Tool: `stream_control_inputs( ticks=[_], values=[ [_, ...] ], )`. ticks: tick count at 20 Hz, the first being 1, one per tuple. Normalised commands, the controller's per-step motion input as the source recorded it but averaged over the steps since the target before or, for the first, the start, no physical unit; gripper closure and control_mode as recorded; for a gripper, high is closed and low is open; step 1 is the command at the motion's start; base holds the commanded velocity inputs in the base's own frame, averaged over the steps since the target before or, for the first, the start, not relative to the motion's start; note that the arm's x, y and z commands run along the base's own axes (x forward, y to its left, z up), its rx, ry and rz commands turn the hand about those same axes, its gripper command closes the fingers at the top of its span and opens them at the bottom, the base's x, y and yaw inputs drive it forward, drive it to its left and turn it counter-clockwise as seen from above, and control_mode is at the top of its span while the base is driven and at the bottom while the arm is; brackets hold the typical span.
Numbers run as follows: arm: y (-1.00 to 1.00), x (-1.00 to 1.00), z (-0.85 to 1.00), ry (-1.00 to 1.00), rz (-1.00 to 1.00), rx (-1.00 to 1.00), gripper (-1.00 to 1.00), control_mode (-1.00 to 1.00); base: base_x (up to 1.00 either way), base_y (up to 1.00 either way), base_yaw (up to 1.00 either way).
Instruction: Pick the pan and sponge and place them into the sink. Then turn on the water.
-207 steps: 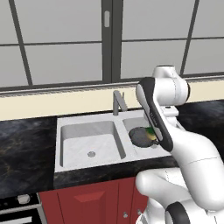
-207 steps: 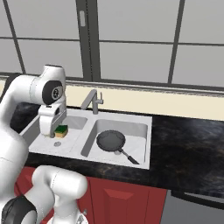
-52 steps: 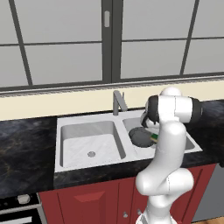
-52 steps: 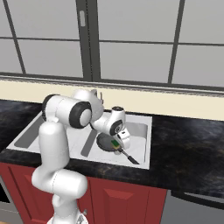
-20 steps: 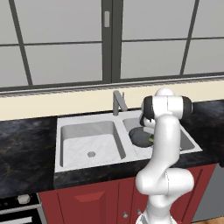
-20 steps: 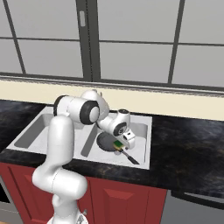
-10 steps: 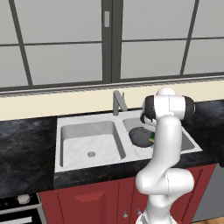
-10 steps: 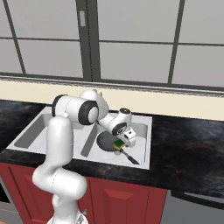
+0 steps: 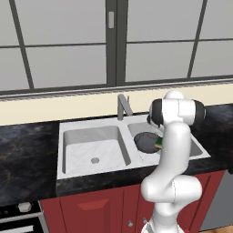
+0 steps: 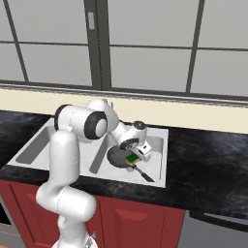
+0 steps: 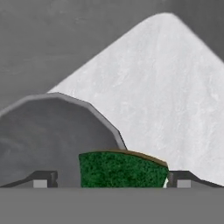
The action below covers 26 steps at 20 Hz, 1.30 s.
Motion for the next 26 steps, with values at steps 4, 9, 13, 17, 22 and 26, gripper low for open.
stream_control_inputs(
  ticks=[4, 9, 13, 17, 22, 26],
  values=[
    [-0.02, -0.09, 0.21, -0.13, 0.03, 0.03, -1.00, -1.00, 0.00, 0.00, 0.00],
    [-0.05, -0.11, 0.24, -0.13, 0.03, 0.03, -1.00, -1.00, 0.00, 0.00, 0.00],
    [-0.01, -0.09, 0.23, -0.14, 0.03, 0.05, -1.00, -1.00, 0.00, 0.00, 0.00],
    [0.08, -0.08, 0.23, -0.15, 0.03, 0.04, -1.00, -1.00, 0.00, 0.00, 0.00],
    [0.08, -0.10, 0.24, -0.14, 0.00, 0.05, -1.00, -1.00, 0.00, 0.00, 0.00],
    [0.06, -0.12, 0.35, -0.15, 0.01, 0.02, -1.00, -1.00, 0.00, 0.00, 0.00]
  ],
)
